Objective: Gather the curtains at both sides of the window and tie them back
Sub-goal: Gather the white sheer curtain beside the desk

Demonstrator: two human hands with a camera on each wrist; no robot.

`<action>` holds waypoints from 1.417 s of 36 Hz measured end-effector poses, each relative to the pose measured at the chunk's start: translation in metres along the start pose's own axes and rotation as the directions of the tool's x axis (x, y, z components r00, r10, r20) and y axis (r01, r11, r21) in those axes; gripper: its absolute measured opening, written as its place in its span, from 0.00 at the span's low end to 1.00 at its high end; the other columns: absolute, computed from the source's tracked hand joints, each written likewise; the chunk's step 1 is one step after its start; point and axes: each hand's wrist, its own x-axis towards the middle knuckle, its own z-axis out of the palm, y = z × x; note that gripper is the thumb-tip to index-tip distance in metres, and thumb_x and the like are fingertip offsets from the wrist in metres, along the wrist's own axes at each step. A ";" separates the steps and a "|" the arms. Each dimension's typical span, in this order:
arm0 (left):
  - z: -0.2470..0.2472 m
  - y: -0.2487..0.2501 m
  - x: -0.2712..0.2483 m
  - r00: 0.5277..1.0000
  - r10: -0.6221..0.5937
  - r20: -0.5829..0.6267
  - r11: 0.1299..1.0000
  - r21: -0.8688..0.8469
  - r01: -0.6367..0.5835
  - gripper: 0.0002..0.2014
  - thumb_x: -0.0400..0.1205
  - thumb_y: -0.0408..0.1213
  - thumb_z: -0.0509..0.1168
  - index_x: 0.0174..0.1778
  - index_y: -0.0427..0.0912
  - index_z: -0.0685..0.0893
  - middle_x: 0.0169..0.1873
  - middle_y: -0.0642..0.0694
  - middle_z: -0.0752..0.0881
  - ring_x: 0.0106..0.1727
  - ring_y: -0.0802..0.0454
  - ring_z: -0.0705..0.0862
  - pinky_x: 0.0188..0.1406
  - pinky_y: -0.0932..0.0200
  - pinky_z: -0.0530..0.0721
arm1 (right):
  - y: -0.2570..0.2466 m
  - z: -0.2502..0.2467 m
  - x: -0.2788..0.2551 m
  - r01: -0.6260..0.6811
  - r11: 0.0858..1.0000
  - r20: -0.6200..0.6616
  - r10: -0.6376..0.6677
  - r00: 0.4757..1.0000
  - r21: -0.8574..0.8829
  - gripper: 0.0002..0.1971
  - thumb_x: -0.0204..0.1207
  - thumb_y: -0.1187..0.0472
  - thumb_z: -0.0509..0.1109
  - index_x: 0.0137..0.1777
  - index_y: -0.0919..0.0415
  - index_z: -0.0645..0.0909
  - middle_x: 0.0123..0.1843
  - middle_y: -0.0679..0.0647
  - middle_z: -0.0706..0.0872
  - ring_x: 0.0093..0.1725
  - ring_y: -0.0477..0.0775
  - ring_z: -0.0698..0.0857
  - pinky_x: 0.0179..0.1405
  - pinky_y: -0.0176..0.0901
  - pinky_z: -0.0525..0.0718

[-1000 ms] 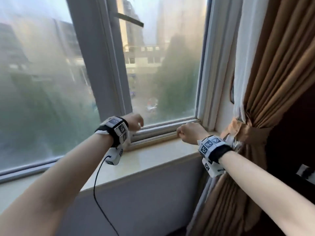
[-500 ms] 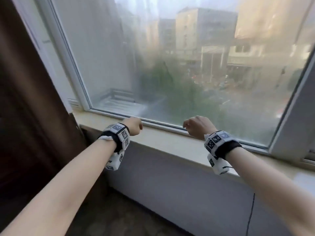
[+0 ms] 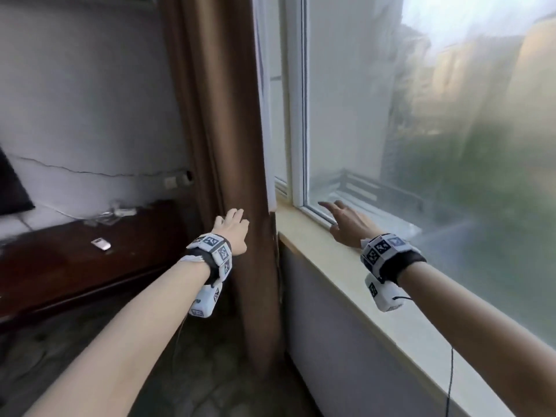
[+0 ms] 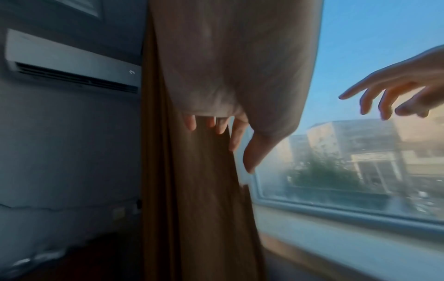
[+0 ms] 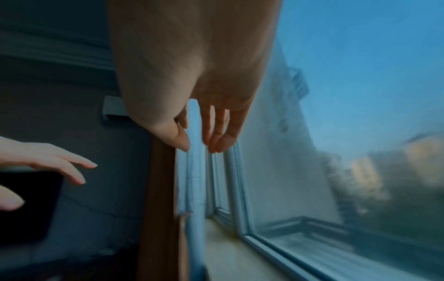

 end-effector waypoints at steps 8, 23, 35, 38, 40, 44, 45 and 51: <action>-0.036 -0.076 0.117 0.906 -0.390 -0.165 0.884 -0.345 0.317 0.37 0.83 0.50 0.62 0.82 0.38 0.53 0.84 0.40 0.47 0.84 0.41 0.47 0.74 0.35 0.60 | -0.024 0.006 0.202 0.007 0.952 -0.031 0.002 1.000 0.306 0.52 0.77 0.42 0.67 0.84 0.55 0.30 0.83 0.64 0.51 0.80 0.64 0.63 0.79 0.55 0.64; -0.015 -0.179 0.344 0.830 -0.495 -0.257 0.611 -0.782 0.123 0.55 0.73 0.63 0.69 0.83 0.35 0.48 0.80 0.35 0.62 0.79 0.37 0.65 0.76 0.41 0.67 | -0.047 0.079 0.489 -0.115 0.790 -0.051 0.182 0.982 0.603 0.50 0.58 0.50 0.65 0.83 0.54 0.52 0.85 0.59 0.54 0.84 0.64 0.49 0.81 0.56 0.52; 0.013 -0.327 0.511 0.823 -0.443 -0.356 0.638 -0.770 0.010 0.24 0.83 0.55 0.61 0.46 0.32 0.80 0.48 0.32 0.86 0.50 0.31 0.84 0.40 0.49 0.79 | -0.097 0.129 0.667 -0.268 0.771 -0.106 0.396 0.912 0.577 0.27 0.71 0.70 0.60 0.73 0.67 0.70 0.59 0.62 0.82 0.62 0.64 0.81 0.52 0.44 0.71; 0.022 -0.359 0.535 0.805 -0.436 -0.402 0.662 -0.749 -0.016 0.27 0.85 0.55 0.58 0.45 0.29 0.81 0.45 0.30 0.87 0.47 0.30 0.84 0.38 0.48 0.79 | -0.116 0.140 0.709 -0.261 0.799 -0.112 0.376 0.920 0.542 0.26 0.72 0.70 0.60 0.73 0.69 0.70 0.62 0.63 0.80 0.64 0.64 0.79 0.56 0.44 0.71; 0.028 -0.385 0.554 0.804 -0.434 -0.406 0.652 -0.757 -0.030 0.27 0.86 0.55 0.56 0.41 0.31 0.80 0.43 0.30 0.86 0.45 0.30 0.84 0.38 0.48 0.78 | -0.130 0.149 0.742 -0.241 0.830 -0.143 0.355 0.924 0.502 0.28 0.70 0.67 0.58 0.73 0.68 0.68 0.58 0.63 0.81 0.61 0.65 0.81 0.53 0.45 0.72; 0.044 -0.443 0.602 0.798 -0.450 -0.401 0.602 -0.796 -0.061 0.26 0.86 0.55 0.55 0.28 0.40 0.69 0.37 0.31 0.85 0.40 0.30 0.84 0.35 0.49 0.77 | -0.166 0.166 0.802 -0.236 0.837 -0.116 0.332 0.936 0.494 0.28 0.74 0.72 0.57 0.75 0.70 0.60 0.59 0.71 0.81 0.58 0.71 0.81 0.50 0.51 0.75; 0.047 -0.456 0.613 0.798 -0.457 -0.392 0.583 -0.810 -0.064 0.26 0.86 0.55 0.55 0.27 0.41 0.69 0.34 0.33 0.84 0.39 0.31 0.84 0.34 0.50 0.77 | -0.173 0.169 0.817 -0.233 0.828 -0.116 0.334 0.935 0.510 0.28 0.75 0.73 0.57 0.76 0.69 0.57 0.60 0.72 0.80 0.59 0.73 0.80 0.52 0.54 0.76; 0.071 -0.522 0.683 0.795 -0.465 -0.390 0.514 -0.850 -0.116 0.22 0.87 0.52 0.55 0.39 0.36 0.80 0.28 0.45 0.79 0.38 0.36 0.84 0.34 0.55 0.73 | -0.201 0.202 0.906 -0.241 0.808 -0.111 0.351 0.930 0.538 0.36 0.76 0.69 0.56 0.83 0.63 0.45 0.67 0.73 0.76 0.65 0.74 0.77 0.62 0.57 0.75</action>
